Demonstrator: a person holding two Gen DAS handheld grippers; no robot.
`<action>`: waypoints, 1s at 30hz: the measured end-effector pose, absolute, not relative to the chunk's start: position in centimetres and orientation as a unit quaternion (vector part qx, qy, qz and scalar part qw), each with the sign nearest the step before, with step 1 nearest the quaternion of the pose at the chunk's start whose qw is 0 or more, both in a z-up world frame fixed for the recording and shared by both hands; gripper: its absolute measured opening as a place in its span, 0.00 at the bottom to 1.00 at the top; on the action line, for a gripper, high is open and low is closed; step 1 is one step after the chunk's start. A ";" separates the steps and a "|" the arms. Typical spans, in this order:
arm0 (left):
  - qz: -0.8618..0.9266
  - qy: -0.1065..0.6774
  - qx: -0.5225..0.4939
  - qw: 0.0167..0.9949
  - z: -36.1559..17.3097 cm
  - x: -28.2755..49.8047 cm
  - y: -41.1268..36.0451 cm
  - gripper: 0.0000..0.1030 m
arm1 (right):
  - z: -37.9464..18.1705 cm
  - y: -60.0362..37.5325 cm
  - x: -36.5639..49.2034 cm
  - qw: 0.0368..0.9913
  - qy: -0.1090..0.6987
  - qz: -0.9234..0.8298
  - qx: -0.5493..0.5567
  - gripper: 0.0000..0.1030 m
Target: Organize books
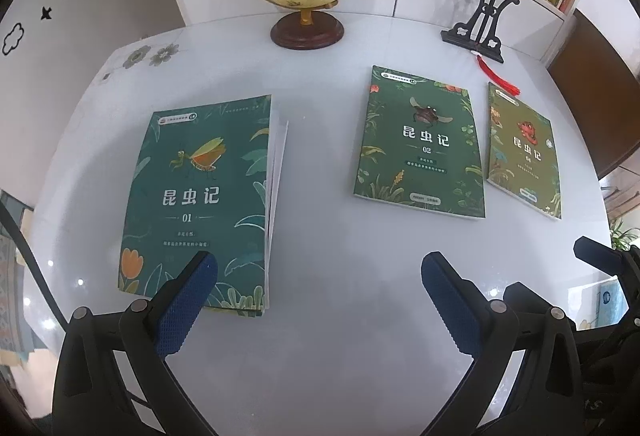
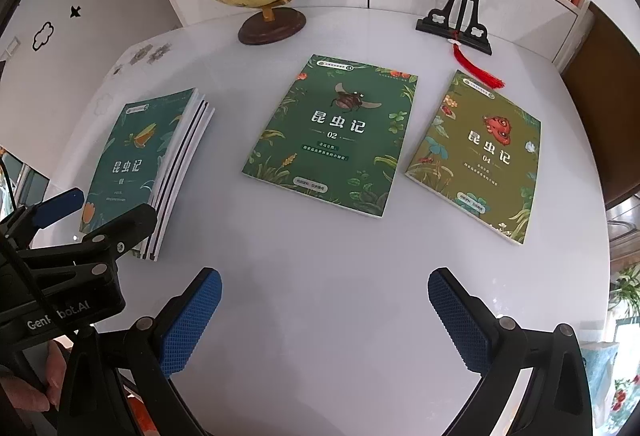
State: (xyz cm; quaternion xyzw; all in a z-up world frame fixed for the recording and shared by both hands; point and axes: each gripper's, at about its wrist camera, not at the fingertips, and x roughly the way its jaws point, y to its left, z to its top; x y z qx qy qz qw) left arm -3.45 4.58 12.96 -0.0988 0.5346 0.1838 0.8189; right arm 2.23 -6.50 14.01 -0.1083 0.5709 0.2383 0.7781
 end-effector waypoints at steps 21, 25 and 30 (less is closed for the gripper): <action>0.165 0.377 -0.072 0.909 18.5 -5.1 1.9 0.99 | 18.3 -8.4 1.1 0.860 0.443 0.240 -0.082 1.00; 0.170 0.358 -0.071 0.915 19.3 -6.2 1.3 0.99 | 19.4 -8.8 -0.1 0.876 0.409 0.243 -0.075 1.00; 0.174 0.356 -0.082 0.915 19.6 -7.2 1.2 0.99 | 19.8 -9.1 -0.8 0.879 0.403 0.245 -0.068 1.00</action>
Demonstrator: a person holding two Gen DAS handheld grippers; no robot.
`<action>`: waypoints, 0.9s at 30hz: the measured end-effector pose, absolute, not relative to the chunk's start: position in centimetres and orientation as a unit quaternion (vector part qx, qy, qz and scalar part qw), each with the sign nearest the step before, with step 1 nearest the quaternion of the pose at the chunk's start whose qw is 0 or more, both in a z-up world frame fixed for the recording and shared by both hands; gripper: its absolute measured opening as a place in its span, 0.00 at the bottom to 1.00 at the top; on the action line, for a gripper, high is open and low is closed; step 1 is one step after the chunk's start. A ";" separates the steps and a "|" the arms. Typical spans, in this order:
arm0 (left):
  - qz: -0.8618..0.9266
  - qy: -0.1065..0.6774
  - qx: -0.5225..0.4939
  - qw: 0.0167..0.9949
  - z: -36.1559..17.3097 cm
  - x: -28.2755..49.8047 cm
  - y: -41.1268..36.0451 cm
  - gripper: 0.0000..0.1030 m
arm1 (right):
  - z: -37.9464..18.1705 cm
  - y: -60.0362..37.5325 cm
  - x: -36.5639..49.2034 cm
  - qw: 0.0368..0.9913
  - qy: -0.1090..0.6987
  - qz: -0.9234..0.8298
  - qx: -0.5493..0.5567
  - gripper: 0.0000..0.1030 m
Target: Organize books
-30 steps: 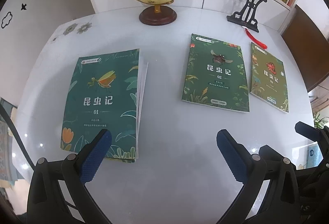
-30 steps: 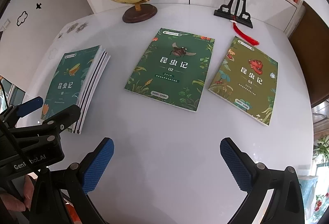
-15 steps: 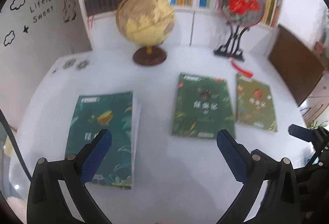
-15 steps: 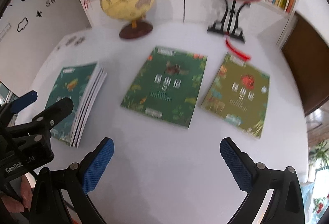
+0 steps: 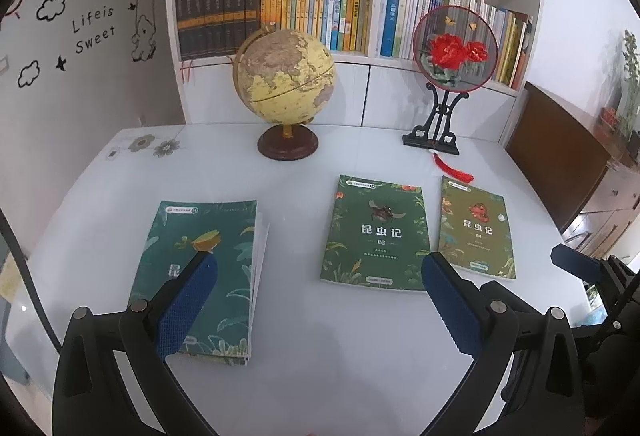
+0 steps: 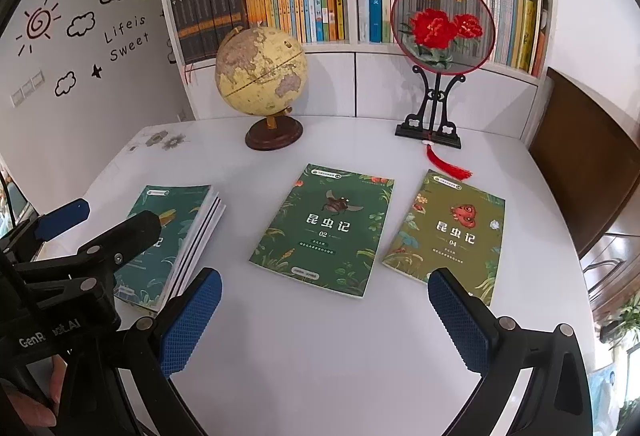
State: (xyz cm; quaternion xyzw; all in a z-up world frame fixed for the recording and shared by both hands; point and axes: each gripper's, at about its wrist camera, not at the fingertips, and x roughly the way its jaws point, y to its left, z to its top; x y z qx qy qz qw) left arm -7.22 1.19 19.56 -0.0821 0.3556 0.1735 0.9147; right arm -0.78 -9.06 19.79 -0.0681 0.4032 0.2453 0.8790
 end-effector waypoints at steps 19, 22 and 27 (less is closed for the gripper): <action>0.151 0.364 -0.095 0.914 18.2 -7.7 0.4 0.99 | 19.2 -9.6 -1.9 0.877 0.415 0.230 -0.076 1.00; 0.149 0.373 -0.088 0.912 17.6 -7.6 0.4 0.99 | 18.9 -9.5 -2.0 0.876 0.417 0.229 -0.082 1.00; 0.148 0.378 -0.091 0.909 17.3 -7.8 0.5 0.99 | 18.2 -9.4 -2.3 0.872 0.424 0.228 -0.089 1.00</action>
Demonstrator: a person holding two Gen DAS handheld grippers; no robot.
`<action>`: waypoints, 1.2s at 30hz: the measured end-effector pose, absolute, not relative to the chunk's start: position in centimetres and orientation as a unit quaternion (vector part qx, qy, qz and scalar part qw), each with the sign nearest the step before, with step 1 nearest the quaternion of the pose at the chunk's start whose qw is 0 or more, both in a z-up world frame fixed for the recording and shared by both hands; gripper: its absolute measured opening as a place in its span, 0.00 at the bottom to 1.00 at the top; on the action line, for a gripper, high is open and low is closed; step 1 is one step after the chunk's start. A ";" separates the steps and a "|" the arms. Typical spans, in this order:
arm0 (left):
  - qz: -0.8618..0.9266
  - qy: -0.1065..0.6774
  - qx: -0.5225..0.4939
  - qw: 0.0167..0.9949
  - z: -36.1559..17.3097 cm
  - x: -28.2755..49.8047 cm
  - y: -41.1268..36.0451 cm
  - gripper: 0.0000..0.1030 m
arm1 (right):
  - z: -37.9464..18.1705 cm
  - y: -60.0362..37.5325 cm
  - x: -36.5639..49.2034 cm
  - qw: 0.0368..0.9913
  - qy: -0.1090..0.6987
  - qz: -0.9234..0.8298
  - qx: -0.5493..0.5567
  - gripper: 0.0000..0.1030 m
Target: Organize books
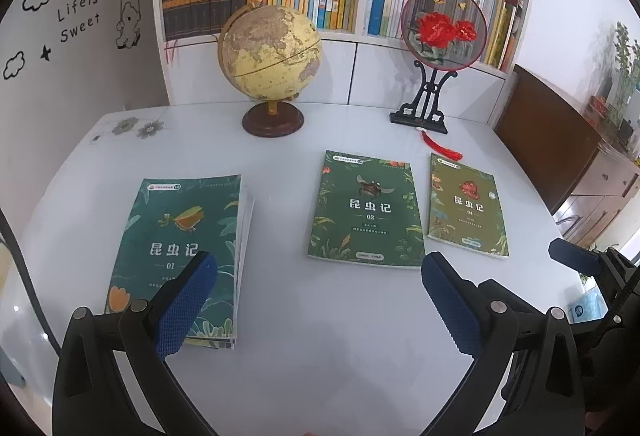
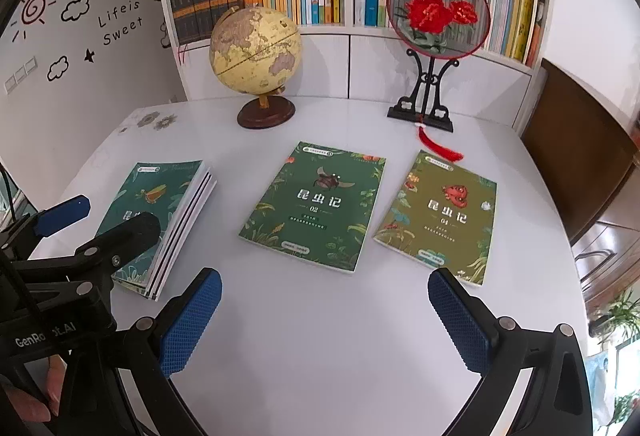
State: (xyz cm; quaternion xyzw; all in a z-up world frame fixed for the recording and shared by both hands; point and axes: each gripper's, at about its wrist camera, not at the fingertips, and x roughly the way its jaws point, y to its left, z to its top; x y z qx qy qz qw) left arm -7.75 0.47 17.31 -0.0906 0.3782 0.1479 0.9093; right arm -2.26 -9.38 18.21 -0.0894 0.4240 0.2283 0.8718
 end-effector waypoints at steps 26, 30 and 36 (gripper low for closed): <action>0.150 0.382 -0.092 0.907 17.2 -7.7 0.3 0.99 | 18.2 -9.5 -2.6 0.870 0.431 0.223 -0.088 1.00; 0.150 0.383 -0.094 0.907 17.0 -7.7 0.4 0.99 | 18.1 -9.5 -2.4 0.869 0.431 0.223 -0.090 1.00; 0.154 0.382 -0.094 0.906 16.8 -7.7 0.5 0.99 | 17.8 -9.4 -2.4 0.867 0.436 0.225 -0.091 1.00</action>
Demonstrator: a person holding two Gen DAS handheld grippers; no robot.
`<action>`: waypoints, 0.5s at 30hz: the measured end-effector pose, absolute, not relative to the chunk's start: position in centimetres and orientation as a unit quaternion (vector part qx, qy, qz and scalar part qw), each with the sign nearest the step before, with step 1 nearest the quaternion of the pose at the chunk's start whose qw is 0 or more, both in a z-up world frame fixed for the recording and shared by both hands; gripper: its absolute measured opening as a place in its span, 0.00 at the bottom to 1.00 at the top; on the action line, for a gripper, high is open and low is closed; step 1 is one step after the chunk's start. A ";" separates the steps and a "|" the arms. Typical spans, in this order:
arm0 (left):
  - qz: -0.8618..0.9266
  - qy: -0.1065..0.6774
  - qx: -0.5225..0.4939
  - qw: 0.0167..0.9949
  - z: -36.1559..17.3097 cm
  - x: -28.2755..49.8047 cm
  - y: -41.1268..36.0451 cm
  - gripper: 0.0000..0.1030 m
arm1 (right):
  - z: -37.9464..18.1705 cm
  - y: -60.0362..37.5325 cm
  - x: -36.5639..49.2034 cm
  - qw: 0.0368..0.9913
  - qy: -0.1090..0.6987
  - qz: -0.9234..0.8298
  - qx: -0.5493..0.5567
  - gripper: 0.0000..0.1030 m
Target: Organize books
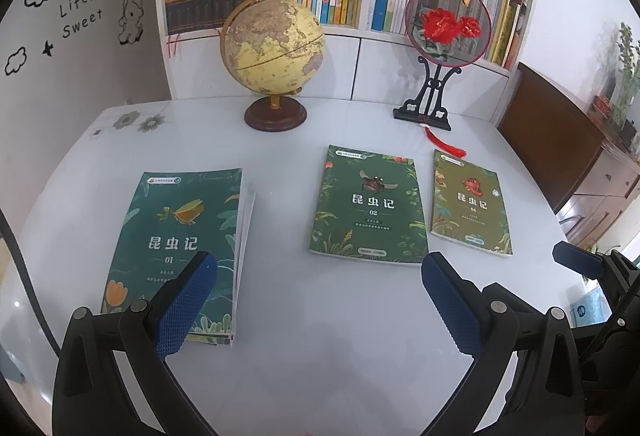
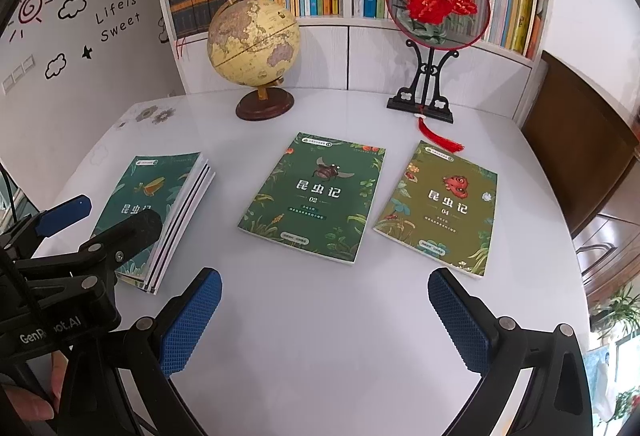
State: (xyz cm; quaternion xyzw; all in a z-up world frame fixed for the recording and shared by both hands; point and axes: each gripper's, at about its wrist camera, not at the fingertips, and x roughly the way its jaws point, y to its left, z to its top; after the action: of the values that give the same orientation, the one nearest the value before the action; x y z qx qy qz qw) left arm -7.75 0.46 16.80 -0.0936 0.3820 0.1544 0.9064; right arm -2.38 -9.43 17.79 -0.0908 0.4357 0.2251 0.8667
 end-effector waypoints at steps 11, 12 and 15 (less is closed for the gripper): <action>0.158 0.384 -0.095 0.905 16.5 -7.7 0.3 0.99 | 17.5 -9.2 -2.3 0.865 0.438 0.228 -0.093 1.00; 0.155 0.387 -0.096 0.904 16.4 -7.7 0.4 0.99 | 17.4 -9.2 -2.3 0.864 0.439 0.227 -0.094 1.00; 0.151 0.392 -0.099 0.902 16.2 -7.5 0.5 0.99 | 17.4 -9.1 -2.4 0.863 0.441 0.227 -0.096 1.00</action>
State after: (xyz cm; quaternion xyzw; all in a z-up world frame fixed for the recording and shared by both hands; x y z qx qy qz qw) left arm -7.49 0.51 16.20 -0.0989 0.3923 0.1511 0.9019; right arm -2.38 -9.09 17.36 -0.0963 0.4411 0.2271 0.8629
